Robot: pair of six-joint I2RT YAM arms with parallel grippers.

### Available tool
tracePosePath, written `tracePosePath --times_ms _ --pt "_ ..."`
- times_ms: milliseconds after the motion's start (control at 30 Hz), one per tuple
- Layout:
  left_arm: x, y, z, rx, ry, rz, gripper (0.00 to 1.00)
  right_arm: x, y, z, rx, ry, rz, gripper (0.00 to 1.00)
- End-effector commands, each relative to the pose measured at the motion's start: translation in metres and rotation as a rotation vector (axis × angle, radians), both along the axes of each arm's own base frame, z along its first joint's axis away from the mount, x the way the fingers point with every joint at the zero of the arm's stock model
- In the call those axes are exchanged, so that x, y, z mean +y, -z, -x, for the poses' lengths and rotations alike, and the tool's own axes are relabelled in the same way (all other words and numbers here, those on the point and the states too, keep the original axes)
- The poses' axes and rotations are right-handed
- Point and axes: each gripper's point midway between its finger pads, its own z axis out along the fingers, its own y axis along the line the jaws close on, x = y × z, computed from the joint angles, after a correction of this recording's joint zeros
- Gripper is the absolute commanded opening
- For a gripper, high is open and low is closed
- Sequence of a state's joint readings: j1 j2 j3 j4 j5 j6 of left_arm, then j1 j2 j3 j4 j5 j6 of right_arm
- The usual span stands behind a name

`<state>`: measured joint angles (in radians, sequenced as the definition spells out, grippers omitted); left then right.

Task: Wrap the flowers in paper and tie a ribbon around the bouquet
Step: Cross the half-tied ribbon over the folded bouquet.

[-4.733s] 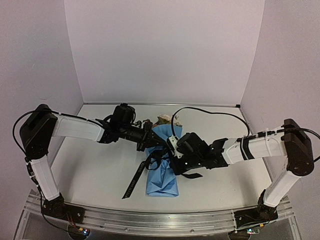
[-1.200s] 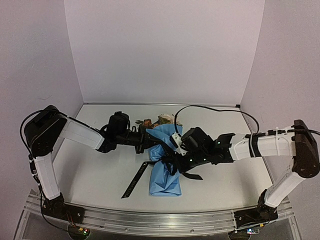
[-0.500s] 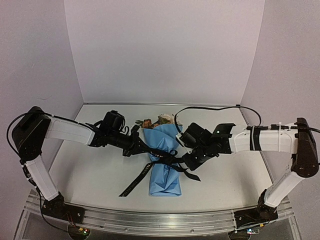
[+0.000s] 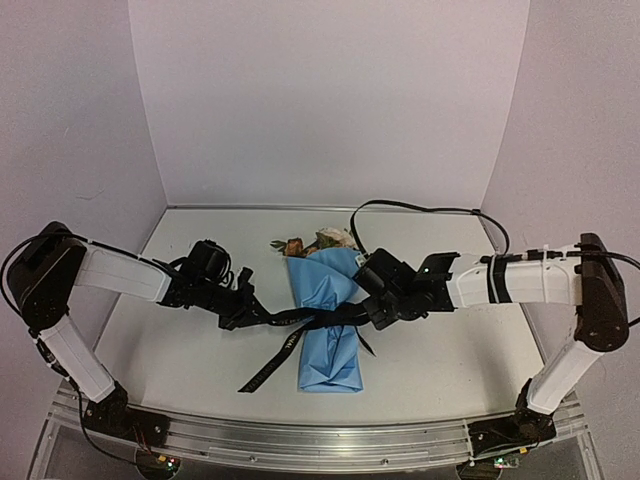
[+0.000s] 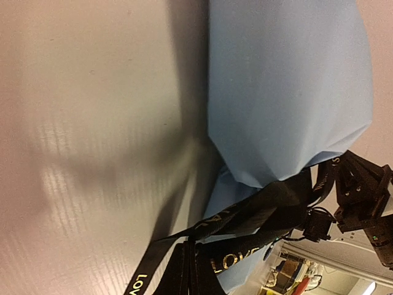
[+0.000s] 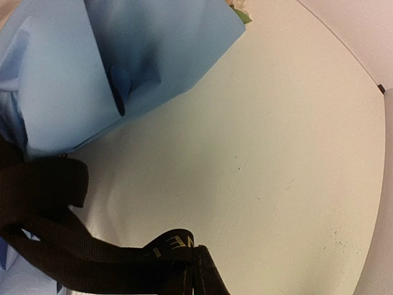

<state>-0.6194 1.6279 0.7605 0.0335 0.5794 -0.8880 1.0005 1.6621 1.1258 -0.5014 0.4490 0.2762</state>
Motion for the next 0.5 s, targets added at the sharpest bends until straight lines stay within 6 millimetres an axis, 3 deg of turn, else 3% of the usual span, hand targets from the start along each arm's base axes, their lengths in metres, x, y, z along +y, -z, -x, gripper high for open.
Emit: tracePosePath --times_ms 0,233,467 --pt "0.009 -0.008 -0.012 -0.057 -0.033 -0.003 0.00 -0.006 0.005 -0.015 -0.065 0.068 0.011 0.00" --pt "0.015 -0.004 -0.020 -0.041 -0.063 0.001 0.00 -0.026 0.015 -0.010 -0.072 0.080 0.071 0.00" --pt "0.011 -0.011 -0.025 -0.065 -0.029 0.024 0.00 -0.026 0.015 0.001 -0.036 0.025 0.056 0.00"
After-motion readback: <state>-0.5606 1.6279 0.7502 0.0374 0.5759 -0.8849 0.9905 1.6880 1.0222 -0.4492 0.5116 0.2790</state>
